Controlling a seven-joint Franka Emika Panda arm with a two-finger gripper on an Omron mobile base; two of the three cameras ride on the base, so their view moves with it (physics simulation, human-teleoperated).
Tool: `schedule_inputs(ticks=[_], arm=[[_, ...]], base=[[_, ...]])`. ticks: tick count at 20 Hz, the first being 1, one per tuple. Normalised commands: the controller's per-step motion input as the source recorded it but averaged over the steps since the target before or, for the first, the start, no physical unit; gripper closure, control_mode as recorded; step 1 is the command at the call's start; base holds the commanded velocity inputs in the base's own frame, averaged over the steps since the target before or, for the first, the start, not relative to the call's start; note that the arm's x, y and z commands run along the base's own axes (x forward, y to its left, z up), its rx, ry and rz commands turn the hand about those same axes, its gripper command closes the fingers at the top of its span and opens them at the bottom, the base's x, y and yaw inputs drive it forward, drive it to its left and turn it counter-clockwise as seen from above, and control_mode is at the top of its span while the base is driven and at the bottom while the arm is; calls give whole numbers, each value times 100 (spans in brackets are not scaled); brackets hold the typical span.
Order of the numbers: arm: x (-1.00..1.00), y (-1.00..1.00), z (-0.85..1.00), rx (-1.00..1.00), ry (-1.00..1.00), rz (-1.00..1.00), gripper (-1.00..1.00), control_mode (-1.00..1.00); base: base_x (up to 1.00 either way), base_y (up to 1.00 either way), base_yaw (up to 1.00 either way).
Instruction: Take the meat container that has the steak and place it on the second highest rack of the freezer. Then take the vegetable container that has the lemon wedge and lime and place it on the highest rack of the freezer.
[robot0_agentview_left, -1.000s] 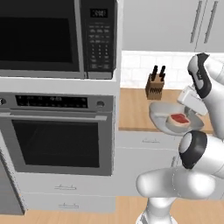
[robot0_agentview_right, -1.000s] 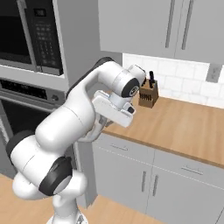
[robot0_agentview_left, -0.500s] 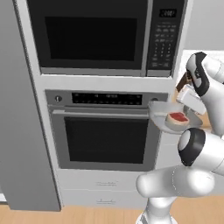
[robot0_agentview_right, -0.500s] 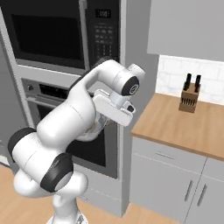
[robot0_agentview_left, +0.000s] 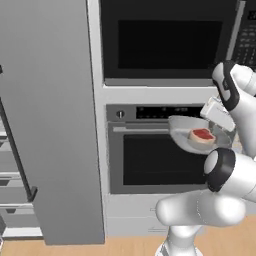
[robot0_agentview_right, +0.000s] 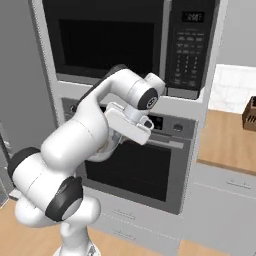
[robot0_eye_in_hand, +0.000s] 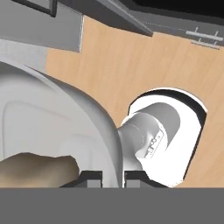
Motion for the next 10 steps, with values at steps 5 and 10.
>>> schedule_inputs(ticks=[5,10], arm=[[0,0,0,0,0,0,100,100],[0,0,0,0,0,0,100,100]], base=[[-28,100,-18],[-31,100,-9]])
